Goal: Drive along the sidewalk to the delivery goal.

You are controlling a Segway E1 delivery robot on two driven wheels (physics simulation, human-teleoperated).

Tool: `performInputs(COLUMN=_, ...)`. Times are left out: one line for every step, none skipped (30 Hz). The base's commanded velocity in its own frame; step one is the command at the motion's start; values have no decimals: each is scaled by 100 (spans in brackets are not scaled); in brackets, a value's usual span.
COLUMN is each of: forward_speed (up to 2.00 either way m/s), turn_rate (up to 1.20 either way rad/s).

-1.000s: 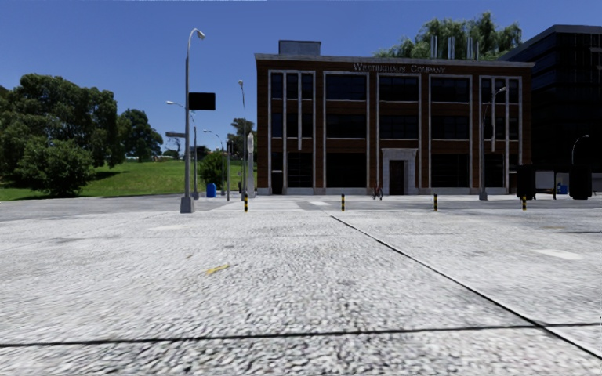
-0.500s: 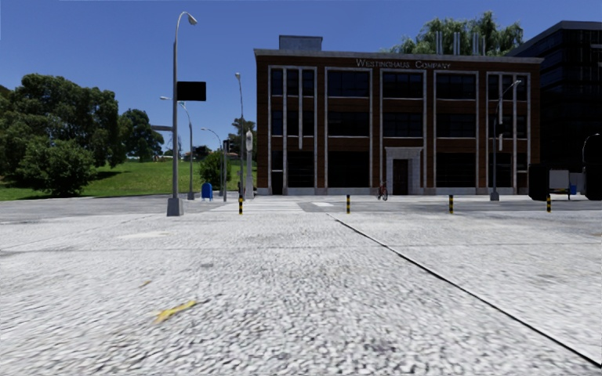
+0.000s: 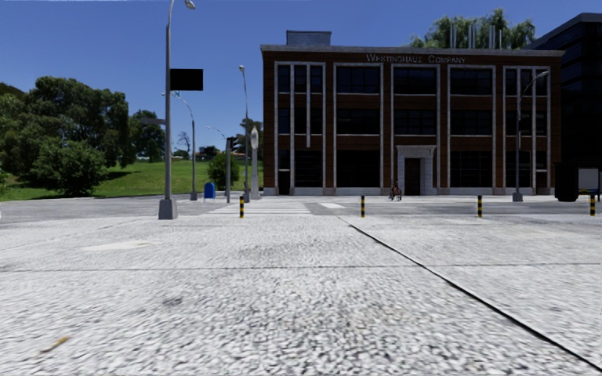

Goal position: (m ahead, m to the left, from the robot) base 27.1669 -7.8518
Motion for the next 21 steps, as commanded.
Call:
performInputs(forward_speed=200, turn_rate=27)
performInputs(forward_speed=200, turn_rate=27)
performInputs(forward_speed=200, turn_rate=27)
performInputs(forward_speed=200, turn_rate=27)
performInputs(forward_speed=200, turn_rate=27)
performInputs(forward_speed=200, turn_rate=27)
performInputs(forward_speed=200, turn_rate=0)
performInputs(forward_speed=200, turn_rate=0)
performInputs(forward_speed=200, turn_rate=0)
performInputs(forward_speed=200, turn_rate=0)
performInputs(forward_speed=200, turn_rate=0)
performInputs(forward_speed=200, turn_rate=0)
performInputs(forward_speed=200, turn_rate=0)
performInputs(forward_speed=200, turn_rate=0)
performInputs(forward_speed=200, turn_rate=0)
performInputs(forward_speed=200, turn_rate=0)
performInputs(forward_speed=200, turn_rate=0)
performInputs(forward_speed=200, turn_rate=0)
performInputs(forward_speed=200, turn_rate=0)
performInputs(forward_speed=200, turn_rate=0)
performInputs(forward_speed=200, turn_rate=0)
